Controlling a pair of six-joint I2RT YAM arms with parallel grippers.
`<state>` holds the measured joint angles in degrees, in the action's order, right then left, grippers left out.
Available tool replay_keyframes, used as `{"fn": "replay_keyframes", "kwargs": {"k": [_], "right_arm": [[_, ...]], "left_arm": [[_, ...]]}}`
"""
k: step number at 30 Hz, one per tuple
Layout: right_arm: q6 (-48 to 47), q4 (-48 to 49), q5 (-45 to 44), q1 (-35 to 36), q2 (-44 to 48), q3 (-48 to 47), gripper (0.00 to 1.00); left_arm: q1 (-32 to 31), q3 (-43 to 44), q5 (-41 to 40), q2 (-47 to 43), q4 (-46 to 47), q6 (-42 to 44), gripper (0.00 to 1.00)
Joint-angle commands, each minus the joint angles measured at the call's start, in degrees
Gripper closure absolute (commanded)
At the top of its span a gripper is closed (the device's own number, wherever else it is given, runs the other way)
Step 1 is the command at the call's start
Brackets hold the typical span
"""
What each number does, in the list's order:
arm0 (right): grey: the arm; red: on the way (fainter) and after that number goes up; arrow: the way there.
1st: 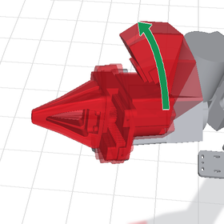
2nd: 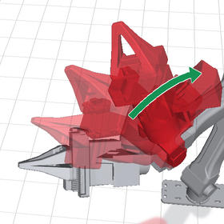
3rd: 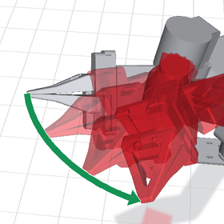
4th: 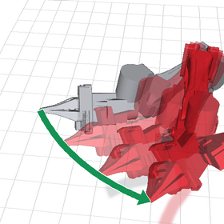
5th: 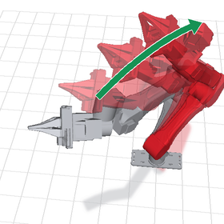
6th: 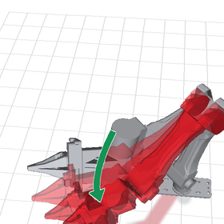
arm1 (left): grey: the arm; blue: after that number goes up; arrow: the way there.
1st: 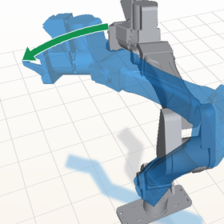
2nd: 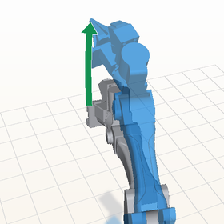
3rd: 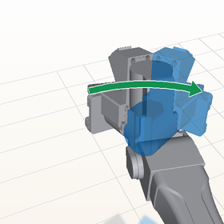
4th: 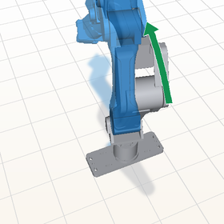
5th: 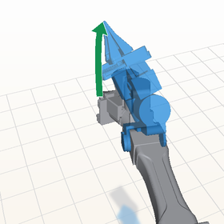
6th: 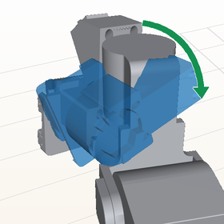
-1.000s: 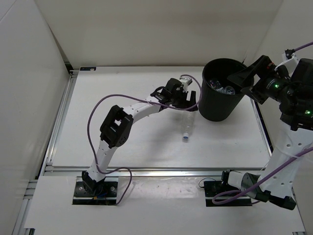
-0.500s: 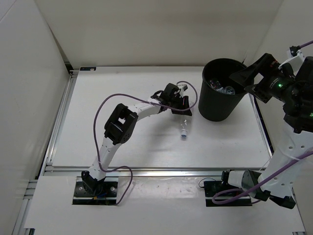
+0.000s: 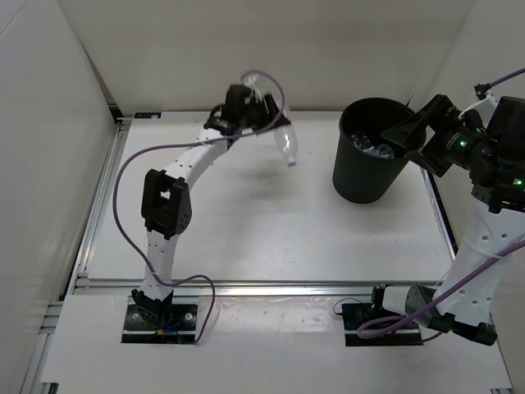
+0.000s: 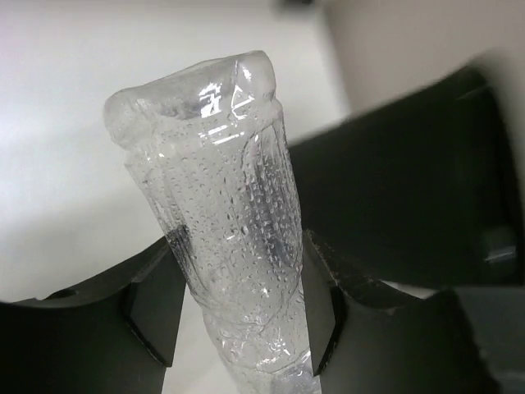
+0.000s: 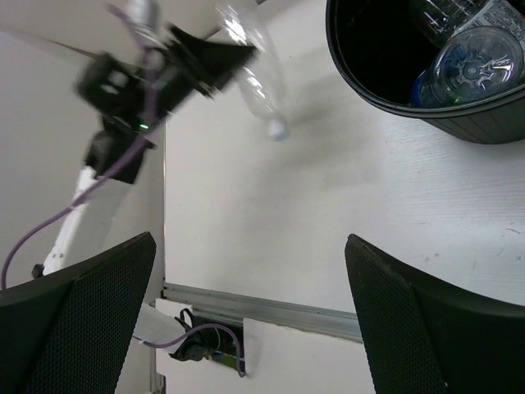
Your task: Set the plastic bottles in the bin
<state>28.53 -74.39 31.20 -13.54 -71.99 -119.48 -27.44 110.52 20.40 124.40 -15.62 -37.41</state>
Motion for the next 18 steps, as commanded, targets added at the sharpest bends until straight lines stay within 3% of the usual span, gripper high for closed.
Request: {"fn": "replay_keyframes", "kwargs": {"k": [1, 2, 3, 5, 7, 8, 11, 14, 16, 18], "right_arm": [[-0.23, 2.58, 1.66, -0.35, 0.97, 0.39, 0.00], [-0.23, 2.58, 1.67, -0.35, 0.97, 0.39, 0.00], [-0.23, 2.58, 1.67, -0.35, 0.97, 0.39, 0.00], [-0.23, 3.11, 1.67, -0.35, 0.44, -1.27, 0.00], [0.29, 3.11, 1.67, -0.35, -0.87, -3.90, 0.00], [0.29, 3.11, 1.67, -0.35, -0.88, -4.79, 0.00], [0.29, 3.11, 2.81, -0.35, -1.67, -7.08, 0.00], [0.82, 3.11, 3.51, -0.35, -1.67, -7.61, 0.00], [0.82, 3.11, 4.13, -0.35, -1.67, -7.61, 0.00], [0.82, 3.11, 4.13, -0.35, -1.67, -8.14, 0.00]], "left_arm": [[-1.04, 16.87, -0.37, -3.22, 3.49, -3.98, 0.64], [-1.04, 29.97, 0.16, 2.72, 3.49, -4.86, 0.64], [-1.91, 37.41, 0.16, 6.35, 3.49, -5.56, 0.64], [-3.75, 45.99, 0.16, 12.77, 9.69, -8.02, 0.60], [-5.50, 33.25, -0.53, 7.74, 23.96, -11.44, 0.58], [-6.47, 29.09, -1.93, 7.70, 24.58, -10.85, 0.58], [-10.60, 38.95, -2.90, 15.05, 22.04, -7.24, 0.55], [-14.64, 34.78, -6.85, 13.77, 26.50, -2.42, 0.56], [-15.27, 38.71, -8.62, 15.87, 26.52, -0.57, 0.54], [-15.80, 36.10, -10.20, 15.09, 28.09, -0.56, 0.56]]}}
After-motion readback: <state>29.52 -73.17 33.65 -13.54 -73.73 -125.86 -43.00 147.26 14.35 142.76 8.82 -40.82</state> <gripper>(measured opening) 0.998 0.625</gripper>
